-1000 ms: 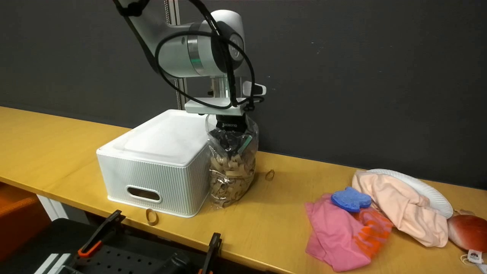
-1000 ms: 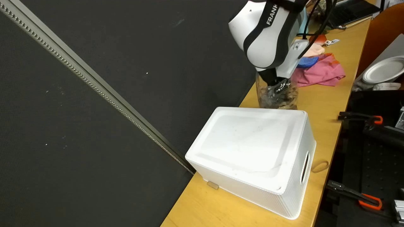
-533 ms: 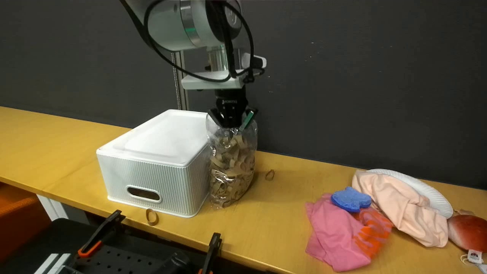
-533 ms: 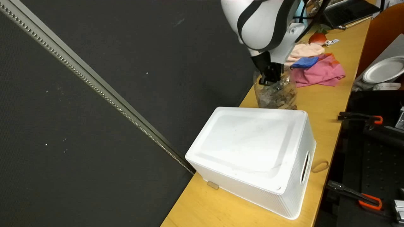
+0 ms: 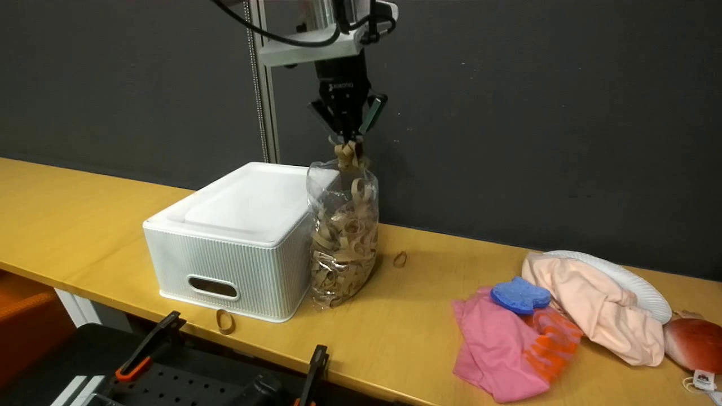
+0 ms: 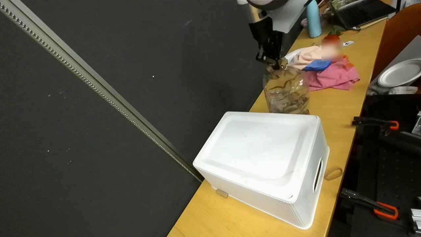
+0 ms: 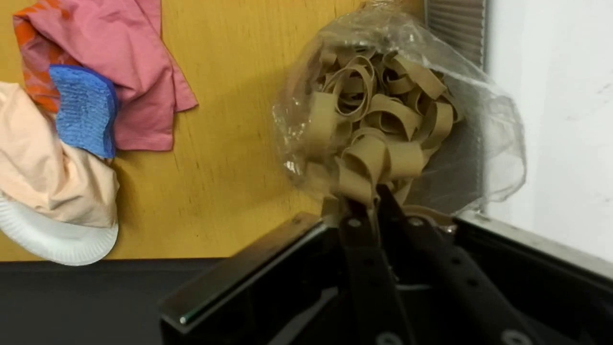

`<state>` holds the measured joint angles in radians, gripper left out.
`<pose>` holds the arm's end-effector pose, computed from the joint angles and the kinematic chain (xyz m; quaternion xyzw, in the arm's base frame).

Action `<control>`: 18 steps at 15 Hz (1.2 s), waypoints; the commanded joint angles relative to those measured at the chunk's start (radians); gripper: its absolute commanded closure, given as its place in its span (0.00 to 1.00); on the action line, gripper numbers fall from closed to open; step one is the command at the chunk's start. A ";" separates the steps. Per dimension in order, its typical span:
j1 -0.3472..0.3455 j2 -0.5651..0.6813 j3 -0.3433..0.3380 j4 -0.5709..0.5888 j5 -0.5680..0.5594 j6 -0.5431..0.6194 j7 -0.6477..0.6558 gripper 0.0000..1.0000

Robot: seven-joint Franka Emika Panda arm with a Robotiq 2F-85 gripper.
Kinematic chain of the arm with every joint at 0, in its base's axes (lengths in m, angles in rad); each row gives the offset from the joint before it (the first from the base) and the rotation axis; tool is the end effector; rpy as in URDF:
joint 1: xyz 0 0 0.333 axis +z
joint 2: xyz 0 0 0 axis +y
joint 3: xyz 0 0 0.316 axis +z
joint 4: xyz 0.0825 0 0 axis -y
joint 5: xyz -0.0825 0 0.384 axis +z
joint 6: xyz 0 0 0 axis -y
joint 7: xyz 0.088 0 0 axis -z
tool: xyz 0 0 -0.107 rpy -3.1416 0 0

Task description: Take the rubber bands out of the plastic bag

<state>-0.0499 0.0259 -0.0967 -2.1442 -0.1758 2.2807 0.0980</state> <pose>0.5472 -0.0848 0.4020 0.9936 -0.0682 0.0533 0.0722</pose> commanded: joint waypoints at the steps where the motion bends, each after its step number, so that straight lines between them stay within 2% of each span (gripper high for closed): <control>1: 0.001 -0.073 0.019 0.013 0.004 -0.083 0.004 0.97; 5: 0.011 -0.091 0.045 0.046 0.016 -0.112 -0.005 0.97; 8: 0.031 -0.047 0.073 0.109 0.024 -0.108 -0.015 0.97; 14: 0.085 0.161 0.123 0.334 0.025 -0.135 -0.017 0.97; 18: 0.116 0.275 0.138 0.408 0.037 -0.163 -0.016 0.97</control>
<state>0.0522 0.2161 0.0307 -1.8232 -0.1676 2.1742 0.0960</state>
